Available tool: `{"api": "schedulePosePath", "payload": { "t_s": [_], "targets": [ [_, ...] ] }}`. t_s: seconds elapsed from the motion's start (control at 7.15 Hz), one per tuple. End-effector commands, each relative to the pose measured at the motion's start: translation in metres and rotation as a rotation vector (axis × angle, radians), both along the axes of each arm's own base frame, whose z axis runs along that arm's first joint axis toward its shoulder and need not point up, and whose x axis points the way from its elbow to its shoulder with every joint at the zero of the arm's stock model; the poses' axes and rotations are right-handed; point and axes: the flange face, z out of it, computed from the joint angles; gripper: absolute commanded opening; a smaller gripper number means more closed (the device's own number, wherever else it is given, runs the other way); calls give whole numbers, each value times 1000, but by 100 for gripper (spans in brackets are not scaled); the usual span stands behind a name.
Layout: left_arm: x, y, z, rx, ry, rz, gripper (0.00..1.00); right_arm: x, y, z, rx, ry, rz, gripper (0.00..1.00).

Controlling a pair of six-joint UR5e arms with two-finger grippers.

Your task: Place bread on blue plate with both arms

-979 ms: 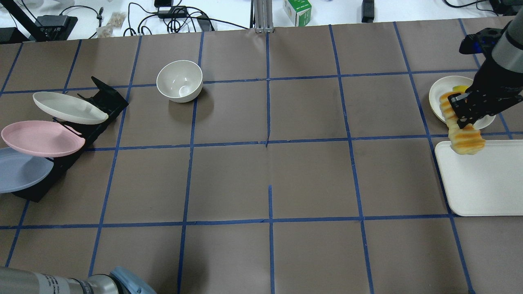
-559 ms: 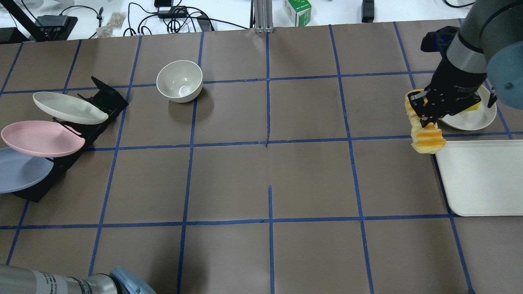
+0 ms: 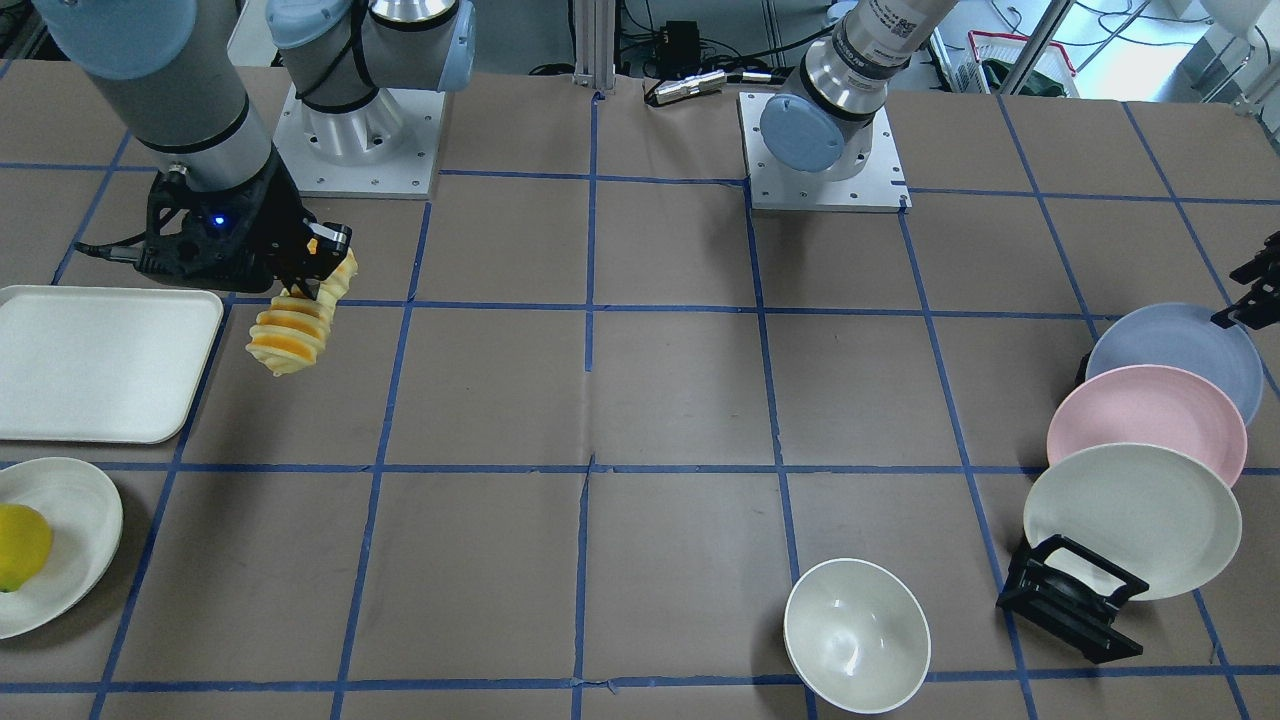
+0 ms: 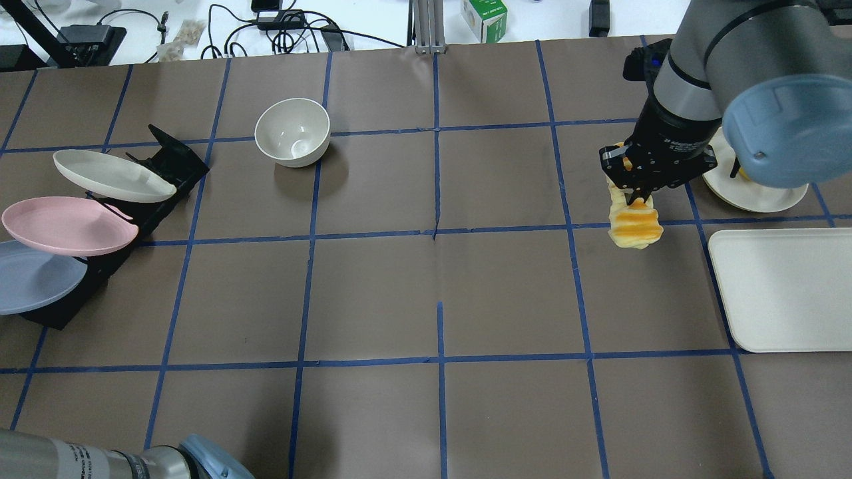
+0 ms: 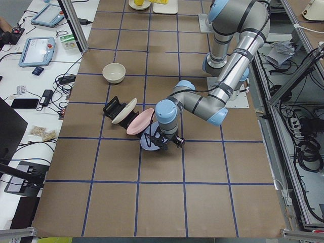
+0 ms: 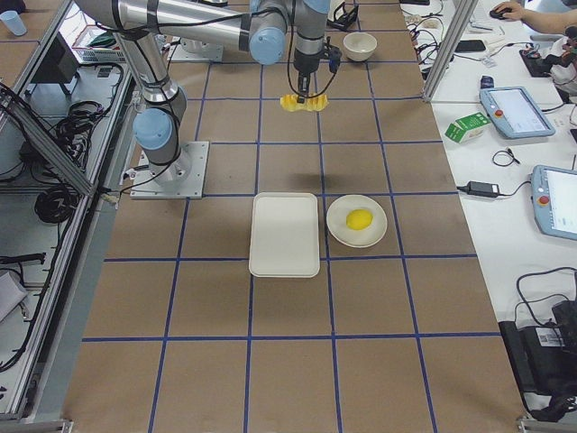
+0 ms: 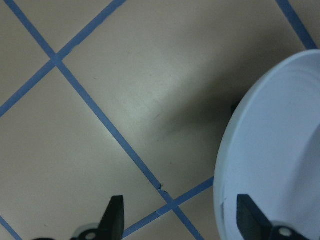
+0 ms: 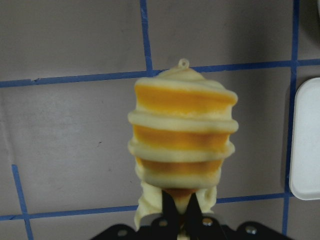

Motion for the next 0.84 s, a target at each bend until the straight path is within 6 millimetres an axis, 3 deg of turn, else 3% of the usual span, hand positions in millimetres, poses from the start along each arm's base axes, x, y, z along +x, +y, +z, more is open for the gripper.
{"api": "schedulePosePath", "payload": {
  "t_s": [0.0,0.28,0.56,0.7],
  "targets": [
    [-1,-3,-6,-14,18,10,79,31,4,-1,-6,2,-15,0],
    [2,-4,-11,-10,18,13,37,54,9,-4,-6,-13,-45,0],
    [3,-4,-5,-17,10,-2,0,64,9,-8,-5,-11,-50,0],
    [5,-4,-1,-21,4,-4,0,73,11,-9,-11,-11,-38,0]
  ]
}}
